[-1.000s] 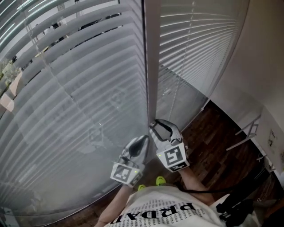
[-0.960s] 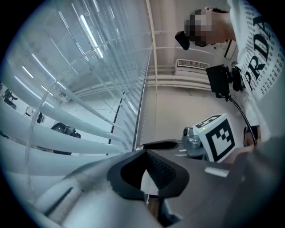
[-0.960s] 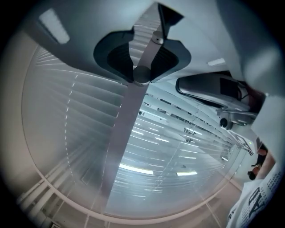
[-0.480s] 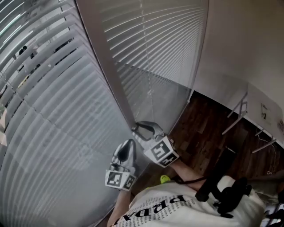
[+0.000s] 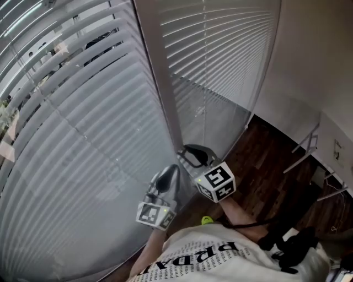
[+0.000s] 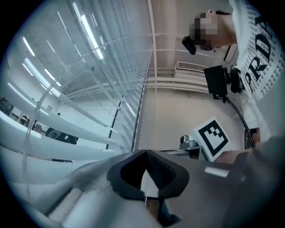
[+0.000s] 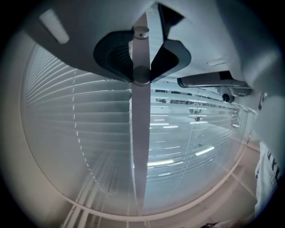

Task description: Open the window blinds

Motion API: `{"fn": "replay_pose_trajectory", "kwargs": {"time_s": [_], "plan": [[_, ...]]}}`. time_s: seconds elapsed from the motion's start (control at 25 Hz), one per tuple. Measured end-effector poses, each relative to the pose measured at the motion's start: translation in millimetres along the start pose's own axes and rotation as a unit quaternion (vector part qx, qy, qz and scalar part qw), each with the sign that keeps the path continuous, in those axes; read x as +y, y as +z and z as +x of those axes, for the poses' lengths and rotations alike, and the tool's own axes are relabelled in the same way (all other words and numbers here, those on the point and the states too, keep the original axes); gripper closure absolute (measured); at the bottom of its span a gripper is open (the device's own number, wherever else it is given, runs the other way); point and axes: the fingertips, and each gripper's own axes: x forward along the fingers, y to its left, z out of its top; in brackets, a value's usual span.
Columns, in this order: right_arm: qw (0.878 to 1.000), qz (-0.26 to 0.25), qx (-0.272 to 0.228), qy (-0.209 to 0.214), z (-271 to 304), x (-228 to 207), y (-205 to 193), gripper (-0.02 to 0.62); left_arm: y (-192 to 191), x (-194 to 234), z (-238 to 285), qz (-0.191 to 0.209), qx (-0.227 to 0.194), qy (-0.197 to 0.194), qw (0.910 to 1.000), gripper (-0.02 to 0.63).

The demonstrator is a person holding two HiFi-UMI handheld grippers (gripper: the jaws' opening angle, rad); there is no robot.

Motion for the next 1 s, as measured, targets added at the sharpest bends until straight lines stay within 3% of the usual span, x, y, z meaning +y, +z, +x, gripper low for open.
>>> {"fn": "replay_pose_trajectory", "kwargs": {"time_s": [0.36,0.52,0.64,0.76,0.88,1.0], "plan": [[0.998,0.063,-0.013,0.012,0.5,0.5,1.7,0.465,3.3,0.2,-1.0,-0.002,-0.002,0.003,1.0000,0.612],[1.000,0.014,-0.008,0.009,0.4,1.8,2.9,0.463,6.9,-0.6,-0.3,-0.005,-0.004,0.003,1.0000,0.612],[0.996,-0.086,0.011,0.005,-4.3,5.6,6.6,0.457,6.8,-1.9,-2.0,0.000,-0.003,-0.001,1.0000,0.612],[0.972,-0.229,0.038,0.012,-8.3,13.3,6.9,0.423,5.0,-1.6,-4.0,0.005,0.000,-0.001,1.0000,0.612],[0.931,-0.360,0.056,0.018,-7.5,21.1,2.1,0.423,11.8,-3.3,-2.5,-0.009,-0.013,0.003,0.9999,0.612],[0.889,-0.453,0.067,0.002,-5.1,21.0,0.3,0.425,6.5,-2.1,-4.2,0.002,-0.005,-0.001,1.0000,0.612]]}}
